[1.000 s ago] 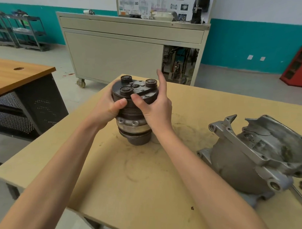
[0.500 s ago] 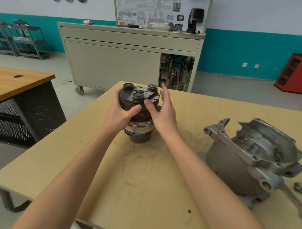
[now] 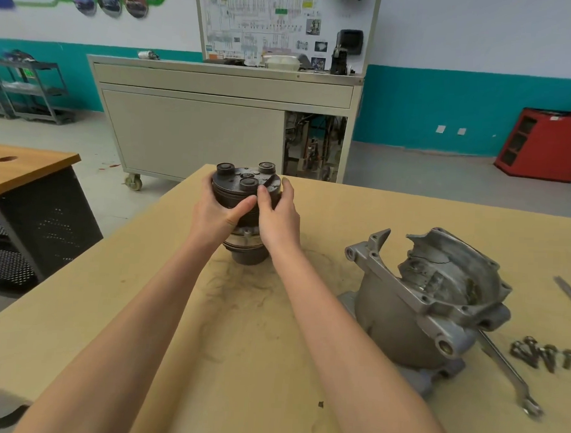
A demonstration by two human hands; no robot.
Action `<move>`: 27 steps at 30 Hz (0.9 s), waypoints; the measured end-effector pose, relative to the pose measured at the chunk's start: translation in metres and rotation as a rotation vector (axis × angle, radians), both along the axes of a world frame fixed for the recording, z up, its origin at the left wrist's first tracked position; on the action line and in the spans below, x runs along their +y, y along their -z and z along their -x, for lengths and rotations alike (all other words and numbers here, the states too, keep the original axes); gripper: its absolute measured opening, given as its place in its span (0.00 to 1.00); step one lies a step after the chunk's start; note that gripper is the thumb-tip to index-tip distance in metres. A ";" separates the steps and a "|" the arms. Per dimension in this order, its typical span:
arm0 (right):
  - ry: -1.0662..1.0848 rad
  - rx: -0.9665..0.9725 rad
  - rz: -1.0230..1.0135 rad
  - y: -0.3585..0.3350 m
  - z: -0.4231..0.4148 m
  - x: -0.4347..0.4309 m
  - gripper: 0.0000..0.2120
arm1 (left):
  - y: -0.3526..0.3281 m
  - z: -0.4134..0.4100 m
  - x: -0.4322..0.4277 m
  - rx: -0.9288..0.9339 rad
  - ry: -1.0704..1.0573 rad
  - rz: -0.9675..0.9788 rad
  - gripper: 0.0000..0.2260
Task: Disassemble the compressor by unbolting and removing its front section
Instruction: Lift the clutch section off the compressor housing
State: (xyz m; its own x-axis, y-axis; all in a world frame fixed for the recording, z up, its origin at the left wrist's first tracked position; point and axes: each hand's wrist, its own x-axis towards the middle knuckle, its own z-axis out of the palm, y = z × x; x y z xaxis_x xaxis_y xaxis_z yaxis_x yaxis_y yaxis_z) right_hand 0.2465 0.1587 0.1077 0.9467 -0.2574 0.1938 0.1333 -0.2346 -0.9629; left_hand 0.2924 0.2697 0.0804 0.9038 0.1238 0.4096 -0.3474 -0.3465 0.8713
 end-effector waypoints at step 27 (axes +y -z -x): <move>0.256 -0.331 0.799 -0.112 0.193 -0.195 0.13 | -0.029 0.175 -0.106 0.147 0.231 0.362 0.21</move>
